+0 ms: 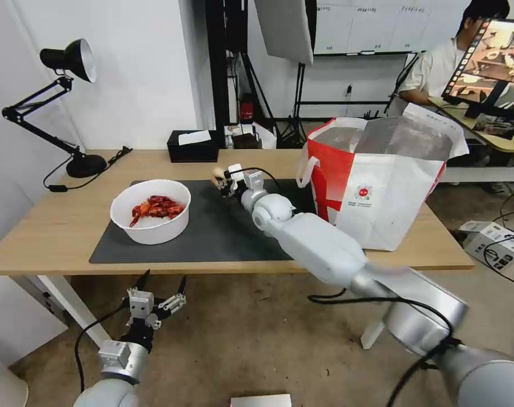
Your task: Pick up the trash from the table and place it into the takeout bag.
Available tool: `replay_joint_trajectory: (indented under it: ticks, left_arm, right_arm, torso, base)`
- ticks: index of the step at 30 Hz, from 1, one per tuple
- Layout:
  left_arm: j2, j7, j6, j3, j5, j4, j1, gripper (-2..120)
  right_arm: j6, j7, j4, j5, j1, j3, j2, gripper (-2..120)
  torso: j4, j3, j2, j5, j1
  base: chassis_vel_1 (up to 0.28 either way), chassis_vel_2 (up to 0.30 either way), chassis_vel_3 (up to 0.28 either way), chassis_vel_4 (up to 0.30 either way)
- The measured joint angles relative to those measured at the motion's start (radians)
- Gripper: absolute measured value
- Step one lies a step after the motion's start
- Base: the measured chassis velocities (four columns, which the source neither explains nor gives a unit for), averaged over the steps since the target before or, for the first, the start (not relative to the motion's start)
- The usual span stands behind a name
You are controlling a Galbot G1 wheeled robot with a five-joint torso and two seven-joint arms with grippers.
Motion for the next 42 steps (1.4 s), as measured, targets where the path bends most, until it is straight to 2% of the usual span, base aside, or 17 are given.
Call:
replay_joint_trajectory:
  ticks: [1, 4, 5, 8, 9, 11, 12, 15, 16, 19, 23, 26, 28, 35, 42]
  left_arm:
    - [0.0, 0.0, 0.0, 0.0, 0.0, 0.0, 0.0, 100]
    - [0.004, -0.001, 0.0, -0.006, -0.003, -0.006, 0.008, 100]
    - [0.004, -0.001, 0.0, -0.006, -0.003, -0.006, 0.008, 100]
    - [0.002, -0.001, 0.0, -0.012, 0.0, -0.011, 0.019, 100]
    - [0.002, -0.001, 0.0, -0.012, 0.0, -0.011, 0.019, 100]
    - [-0.003, -0.001, -0.001, -0.018, 0.001, -0.016, 0.026, 100]
    - [-0.003, -0.001, -0.001, -0.018, 0.001, -0.016, 0.026, 100]
    - [-0.007, -0.001, -0.001, -0.024, 0.003, -0.023, 0.03, 100]
    - [-0.007, -0.001, -0.001, -0.024, 0.003, -0.023, 0.03, 100]
    - [-0.009, -0.002, -0.001, -0.024, 0.01, -0.022, 0.031, 100]
    - [-0.013, -0.004, 0.0, -0.013, 0.023, -0.021, 0.027, 100]
    - [-0.015, -0.007, 0.002, -0.007, 0.029, -0.022, 0.024, 100]
    - [-0.016, -0.008, 0.005, -0.003, 0.031, -0.025, 0.023, 100]
    - [-0.012, -0.009, 0.006, 0.004, 0.032, -0.018, 0.02, 100]
    - [-0.013, -0.009, 0.008, 0.013, 0.036, -0.015, 0.018, 100]
  right_arm:
    - [0.0, 0.0, 0.0, 0.0, 0.0, 0.0, 0.0, 7]
    - [0.031, 0.077, 0.181, -0.064, -0.06, 0.009, -0.079, 7]
    - [0.031, 0.077, 0.181, -0.064, -0.06, 0.009, -0.079, 7]
    - [0.067, 0.152, 0.342, -0.154, -0.136, 0.034, -0.156, 7]
    - [0.067, 0.152, 0.342, -0.154, -0.136, 0.034, -0.156, 7]
    - [0.076, 0.206, 0.436, -0.185, -0.191, 0.079, -0.194, 6]
    - [0.076, 0.206, 0.436, -0.185, -0.191, 0.079, -0.194, 6]
    - [0.117, 0.221, 0.521, -0.286, -0.27, 0.19, -0.244, 6]
    - [0.117, 0.221, 0.521, -0.286, -0.27, 0.19, -0.244, 6]
    - [0.141, 0.215, 0.565, -0.375, -0.309, 0.275, -0.286, 6]
    - [0.127, 0.245, 0.6, -0.454, -0.317, 0.349, -0.339, 6]
    - [0.083, 0.302, 0.613, -0.439, -0.302, 0.387, -0.369, 6]
    - [0.035, 0.363, 0.617, -0.348, -0.271, 0.417, -0.396, 6]
    - [-0.056, 0.462, 0.59, -0.189, -0.212, 0.44, -0.447, 6]
    - [-0.133, 0.426, 0.599, -0.179, -0.235, 0.453, -0.482, 6]
  torso:
    - [0.0, 0.0, 0.0, 0.0, 0.0]
    - [0.0, 0.0, 0.0, 0.0, 0.0]
    - [0.0, 0.0, 0.0, 0.0, 0.0]
    - [0.0001, 0.0, 0.0, 0.0, 0.0]
    - [0.0001, 0.0, 0.0, 0.0, 0.0]
    - [0.0002, 0.0, 0.0, 0.0, 0.0]
    - [0.0002, 0.0, 0.0, 0.0, 0.0]
    - [0.0, 0.0, 0.0, 0.0001, 0.0]
    - [0.0, 0.0, 0.0, 0.0001, 0.0]
    - [0.0001, 0.0, 0.0, 0.0003, 0.0]
    - [0.0001, 0.0, 0.0, 0.0, 0.0]
    - [-0.0001, 0.0, 0.0, 0.0002, 0.0]
    - [0.0, 0.0, 0.0, 0.0, 0.0]
    - [0.0004, 0.0, 0.0, -0.0001, 0.0]
    - [0.0, 0.0, 0.0, 0.0001, 0.0]
  base:
    - [0.0, 0.0, 0.0, 0.0]
    - [0.0, 0.0, 0.0, 0.0]
    - [0.0, 0.0, 0.0, 0.0]
    - [0.0, 0.0, 0.0, 0.0]
    - [0.0, 0.0, 0.0, 0.0]
    - [0.0, 0.0, 0.0, 0.0]
    - [0.0, 0.0, 0.0, 0.0]
    - [0.0, 0.0, 0.0, 0.0]
    - [0.0, 0.0, 0.0, 0.0]
    - [0.0, 0.0, 0.0, 0.0]
    - [0.0, 0.0, 0.0, 0.0]
    - [0.0, 0.0, 0.0, 0.0]
    - [0.0, 0.0, 0.0, 0.0]
    - [0.0, 0.0, 0.0, 0.0]
    - [0.0, 0.0, 0.0, 0.0]
